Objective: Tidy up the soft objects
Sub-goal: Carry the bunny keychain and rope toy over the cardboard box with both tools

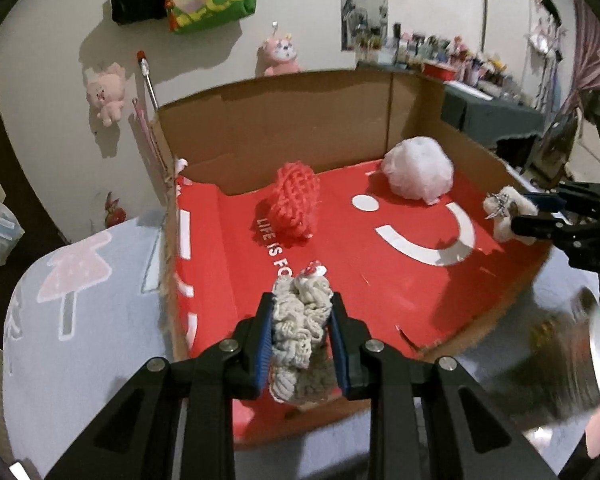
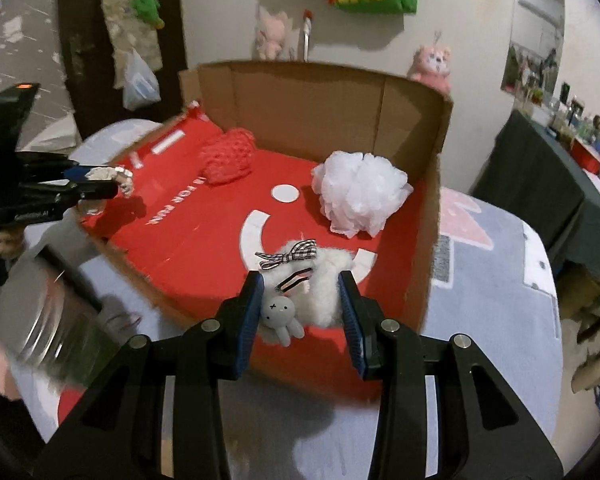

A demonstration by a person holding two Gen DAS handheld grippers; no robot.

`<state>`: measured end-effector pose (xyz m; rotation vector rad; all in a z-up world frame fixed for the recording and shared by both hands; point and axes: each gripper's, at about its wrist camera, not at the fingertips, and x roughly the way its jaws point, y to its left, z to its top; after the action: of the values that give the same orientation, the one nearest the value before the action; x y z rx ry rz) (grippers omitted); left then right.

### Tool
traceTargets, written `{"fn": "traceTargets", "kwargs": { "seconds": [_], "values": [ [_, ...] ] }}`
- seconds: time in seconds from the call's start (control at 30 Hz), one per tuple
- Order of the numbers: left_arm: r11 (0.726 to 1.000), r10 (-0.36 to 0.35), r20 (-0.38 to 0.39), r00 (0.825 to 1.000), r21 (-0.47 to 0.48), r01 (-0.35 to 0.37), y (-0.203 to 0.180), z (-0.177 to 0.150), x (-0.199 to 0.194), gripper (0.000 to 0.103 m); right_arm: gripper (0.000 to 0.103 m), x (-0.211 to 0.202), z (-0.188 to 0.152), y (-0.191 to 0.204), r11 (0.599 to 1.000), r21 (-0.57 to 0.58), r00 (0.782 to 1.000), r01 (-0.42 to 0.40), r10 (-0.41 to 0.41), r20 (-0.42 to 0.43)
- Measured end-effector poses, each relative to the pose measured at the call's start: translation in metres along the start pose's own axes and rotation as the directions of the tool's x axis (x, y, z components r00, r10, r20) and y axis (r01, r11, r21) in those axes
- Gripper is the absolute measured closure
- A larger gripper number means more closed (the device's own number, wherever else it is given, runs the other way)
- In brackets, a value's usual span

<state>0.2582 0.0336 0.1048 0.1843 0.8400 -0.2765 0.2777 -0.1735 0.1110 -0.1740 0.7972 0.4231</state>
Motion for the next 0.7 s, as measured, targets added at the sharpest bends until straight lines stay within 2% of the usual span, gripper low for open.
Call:
{"fn": "traceTargets", "kwargs": {
  "seconds": [0.2,0.37,0.53,0.7],
  "values": [
    [0.998,0.068,-0.094,0.993,0.027,-0.065,-0.005,0.020,0.036,0.076,0.067,0.045,0.032,-0.007,0.999,0.034,0.989,0.037,-0.031,-0.143],
    [0.995,0.101,-0.145,0.984,0.017,-0.099,0.001,0.029,0.057,0.075,0.067,0.078,0.040,-0.010,0.995,0.028,0.963,0.100,-0.090,-0.256],
    [0.992,0.124,-0.179,0.976,0.008,-0.125,0.005,0.030,0.073,0.074,0.065,0.092,0.036,-0.011,0.992,0.015,0.950,0.126,-0.116,-0.290],
    [0.989,0.147,-0.197,0.969,0.007,-0.149,0.009,0.027,0.083,0.070,0.064,0.094,0.037,-0.010,0.992,-0.002,0.951,0.126,-0.121,-0.283]
  ]
}}
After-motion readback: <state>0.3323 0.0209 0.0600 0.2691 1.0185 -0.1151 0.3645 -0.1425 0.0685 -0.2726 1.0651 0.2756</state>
